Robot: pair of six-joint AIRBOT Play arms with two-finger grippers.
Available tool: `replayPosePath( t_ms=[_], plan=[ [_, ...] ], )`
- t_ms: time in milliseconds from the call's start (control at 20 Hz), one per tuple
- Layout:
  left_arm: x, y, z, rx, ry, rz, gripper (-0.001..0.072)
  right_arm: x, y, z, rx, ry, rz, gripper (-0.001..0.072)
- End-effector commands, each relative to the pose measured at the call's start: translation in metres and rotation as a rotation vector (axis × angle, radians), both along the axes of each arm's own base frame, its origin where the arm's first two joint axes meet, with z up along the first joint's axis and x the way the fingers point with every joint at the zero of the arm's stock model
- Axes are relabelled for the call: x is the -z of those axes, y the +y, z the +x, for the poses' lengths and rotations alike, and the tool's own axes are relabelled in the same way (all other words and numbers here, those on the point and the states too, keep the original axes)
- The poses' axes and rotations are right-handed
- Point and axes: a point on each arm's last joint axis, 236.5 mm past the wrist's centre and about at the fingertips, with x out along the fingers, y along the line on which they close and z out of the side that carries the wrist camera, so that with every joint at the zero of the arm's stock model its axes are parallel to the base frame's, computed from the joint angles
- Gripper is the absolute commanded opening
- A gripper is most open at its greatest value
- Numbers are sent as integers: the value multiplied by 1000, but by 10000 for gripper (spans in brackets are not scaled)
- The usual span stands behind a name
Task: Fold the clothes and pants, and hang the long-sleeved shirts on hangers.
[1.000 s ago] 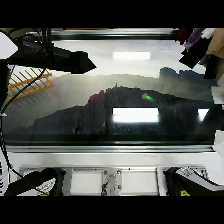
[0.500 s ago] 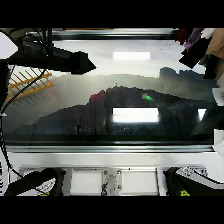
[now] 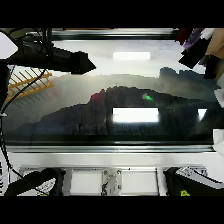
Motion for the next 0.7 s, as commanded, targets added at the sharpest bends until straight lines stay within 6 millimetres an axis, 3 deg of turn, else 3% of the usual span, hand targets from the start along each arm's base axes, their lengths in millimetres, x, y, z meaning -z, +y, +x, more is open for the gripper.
replayPosePath(
  t_ms=[0, 200, 350, 500, 600, 650],
  plan=[
    [0, 0, 0, 0, 0, 0, 12, -24, 20, -6, -13, -34, -43, 456],
    [0, 0, 1, -2, -3, -2, 12, -86, 77, -6, -122, -217, -143, 445],
    [0, 0, 1, -1, -3, -1, 12, -106, 127, 16, -271, -308, -125, 446],
    [0, 0, 1, 9, -15, 7, 12, -90, 179, 64, -472, -287, -10, 446],
    [0, 0, 1, 12, -18, 9, 12, -60, 237, 110, -690, -124, 32, 446],
    [0, 0, 1, 13, -20, 10, 12, -40, 277, 133, -841, -18, 42, 446]
  ],
)
